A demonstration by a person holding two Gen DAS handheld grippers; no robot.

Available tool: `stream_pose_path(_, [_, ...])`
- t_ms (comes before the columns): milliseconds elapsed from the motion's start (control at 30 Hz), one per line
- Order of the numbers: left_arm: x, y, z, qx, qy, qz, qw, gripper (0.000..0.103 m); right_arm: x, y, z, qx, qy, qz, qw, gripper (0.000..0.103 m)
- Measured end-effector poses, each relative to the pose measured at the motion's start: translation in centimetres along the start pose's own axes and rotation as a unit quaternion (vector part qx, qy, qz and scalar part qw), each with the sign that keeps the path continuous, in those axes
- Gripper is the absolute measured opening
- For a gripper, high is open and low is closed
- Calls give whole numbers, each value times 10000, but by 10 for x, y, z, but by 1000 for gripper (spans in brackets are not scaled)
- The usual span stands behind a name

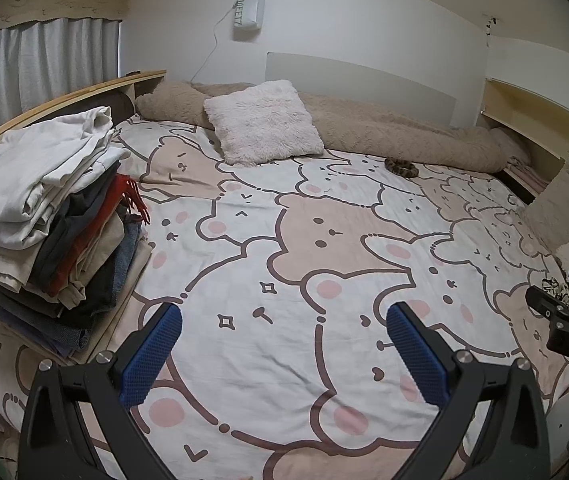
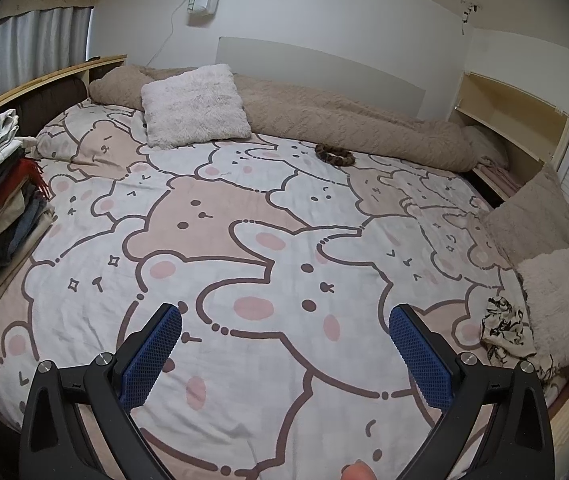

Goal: Fold clothes

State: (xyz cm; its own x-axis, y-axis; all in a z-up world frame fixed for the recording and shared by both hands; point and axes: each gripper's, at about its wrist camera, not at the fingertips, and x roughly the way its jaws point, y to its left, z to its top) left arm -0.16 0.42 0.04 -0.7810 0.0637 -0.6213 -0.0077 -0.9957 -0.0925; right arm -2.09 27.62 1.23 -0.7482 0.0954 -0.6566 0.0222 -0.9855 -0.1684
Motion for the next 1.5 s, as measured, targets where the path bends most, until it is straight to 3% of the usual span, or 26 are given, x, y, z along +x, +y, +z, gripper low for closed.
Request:
stream_pose_path(1033, [18, -4, 0, -52, 264, -90, 9996, 103, 32, -13, -10, 68, 247, -151, 9996, 103])
stream_pose_path(1167, [26, -8, 2, -18, 337, -83, 9994, 103, 57, -36, -19, 267, 437, -447, 9977, 103])
stream_pose_path(1300, [34, -13, 3, 15, 409, -75, 9991, 103, 87, -88, -34, 838, 612, -1055, 9890, 103])
stream_pose_path(1433, [42, -17, 5, 48, 482, -68, 9988, 103, 118, -141, -48, 1415, 779, -1667, 9727, 103])
stream_pose_path(1500, [47, -18, 5, 71, 531, -44, 9986, 103, 135, -173, -59, 1675, 880, -2236, 9561, 103])
